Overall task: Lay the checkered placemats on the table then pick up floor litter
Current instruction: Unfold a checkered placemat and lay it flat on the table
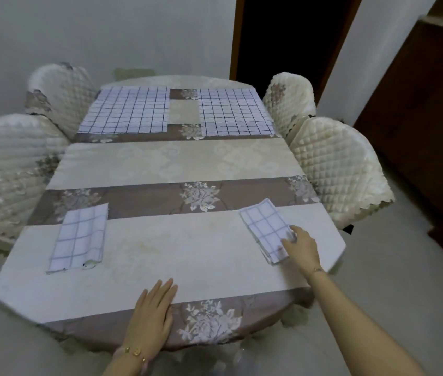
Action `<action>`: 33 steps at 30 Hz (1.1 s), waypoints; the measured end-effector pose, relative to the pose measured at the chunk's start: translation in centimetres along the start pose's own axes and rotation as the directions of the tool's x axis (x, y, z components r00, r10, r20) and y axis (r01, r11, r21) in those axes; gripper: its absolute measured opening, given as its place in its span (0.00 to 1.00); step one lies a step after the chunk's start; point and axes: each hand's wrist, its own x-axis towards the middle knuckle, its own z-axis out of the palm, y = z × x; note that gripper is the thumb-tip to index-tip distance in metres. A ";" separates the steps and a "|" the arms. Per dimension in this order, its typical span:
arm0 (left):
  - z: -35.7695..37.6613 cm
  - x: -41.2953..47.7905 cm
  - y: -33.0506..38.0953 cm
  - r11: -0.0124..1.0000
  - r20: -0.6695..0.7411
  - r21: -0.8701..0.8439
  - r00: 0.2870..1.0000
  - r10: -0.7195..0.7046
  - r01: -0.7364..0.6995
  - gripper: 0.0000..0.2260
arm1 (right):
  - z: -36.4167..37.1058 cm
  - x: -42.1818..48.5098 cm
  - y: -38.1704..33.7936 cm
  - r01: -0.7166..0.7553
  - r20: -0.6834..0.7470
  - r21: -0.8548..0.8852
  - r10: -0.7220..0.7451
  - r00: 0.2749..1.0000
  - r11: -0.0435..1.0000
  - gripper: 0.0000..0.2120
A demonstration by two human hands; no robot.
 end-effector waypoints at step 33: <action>-11.6 2.5 5.8 -0.165 0.183 -0.977 0.923 -0.339 0.133 0.05 | 6.1 -12.6 -8.3 -0.076 0.171 0.647 -0.047 0.984 0.759 0.07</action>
